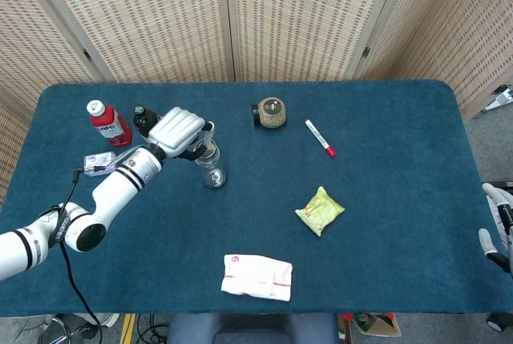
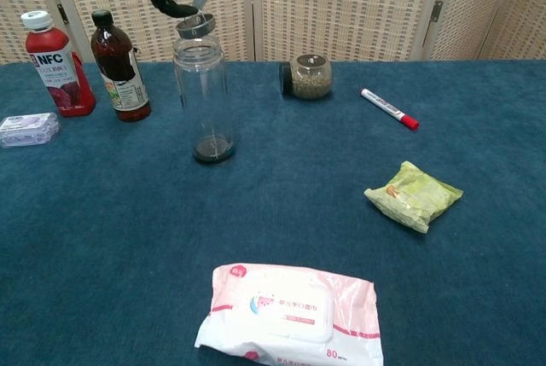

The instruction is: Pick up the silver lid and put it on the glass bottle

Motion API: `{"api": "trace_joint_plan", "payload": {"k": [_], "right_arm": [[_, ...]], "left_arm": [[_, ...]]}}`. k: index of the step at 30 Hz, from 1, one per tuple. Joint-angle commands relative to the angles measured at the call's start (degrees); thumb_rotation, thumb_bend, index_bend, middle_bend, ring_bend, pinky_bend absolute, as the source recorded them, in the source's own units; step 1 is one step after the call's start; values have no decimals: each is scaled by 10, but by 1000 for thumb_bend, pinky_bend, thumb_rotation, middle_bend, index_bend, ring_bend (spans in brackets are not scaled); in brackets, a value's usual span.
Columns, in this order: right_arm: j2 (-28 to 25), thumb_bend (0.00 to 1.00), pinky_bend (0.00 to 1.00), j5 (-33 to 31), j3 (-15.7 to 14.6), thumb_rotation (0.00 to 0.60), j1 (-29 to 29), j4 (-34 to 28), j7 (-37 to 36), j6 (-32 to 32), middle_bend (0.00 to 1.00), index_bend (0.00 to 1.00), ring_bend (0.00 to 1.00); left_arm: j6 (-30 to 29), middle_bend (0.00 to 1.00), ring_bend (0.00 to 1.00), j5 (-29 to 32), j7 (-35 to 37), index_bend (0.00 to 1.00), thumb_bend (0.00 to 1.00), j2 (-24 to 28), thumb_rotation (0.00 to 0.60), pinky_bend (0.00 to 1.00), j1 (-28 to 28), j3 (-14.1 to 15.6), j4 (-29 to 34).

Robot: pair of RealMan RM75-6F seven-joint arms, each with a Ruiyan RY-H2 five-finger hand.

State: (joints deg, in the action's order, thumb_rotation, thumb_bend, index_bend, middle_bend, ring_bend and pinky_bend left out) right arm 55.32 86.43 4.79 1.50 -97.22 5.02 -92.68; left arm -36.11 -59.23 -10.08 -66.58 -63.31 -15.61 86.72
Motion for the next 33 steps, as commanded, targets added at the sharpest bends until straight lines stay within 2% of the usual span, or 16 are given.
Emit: {"api": "trace_joint_plan", "payload": {"k": [1,14,33], "right_arm": [[0,367,259,-1,0,600,1,2,-2,1,216,156,157],[-1,367,259,0,-1,600,4,10,-13,-3,216,156,158],[2,367,259,-1,-1,600,11,17,-21,-9,216,156,158]], "left_arm": [[2,1000,1000,9,-7,595,442,-6,600,1000,-6,4,-6],[-11,1000,1000,27,-51,592,442,-5,600,1000,-18,31,-1],[-18,1000,1000,52,-72,576,442,-14,600,1000,-32,43,-5]]}}
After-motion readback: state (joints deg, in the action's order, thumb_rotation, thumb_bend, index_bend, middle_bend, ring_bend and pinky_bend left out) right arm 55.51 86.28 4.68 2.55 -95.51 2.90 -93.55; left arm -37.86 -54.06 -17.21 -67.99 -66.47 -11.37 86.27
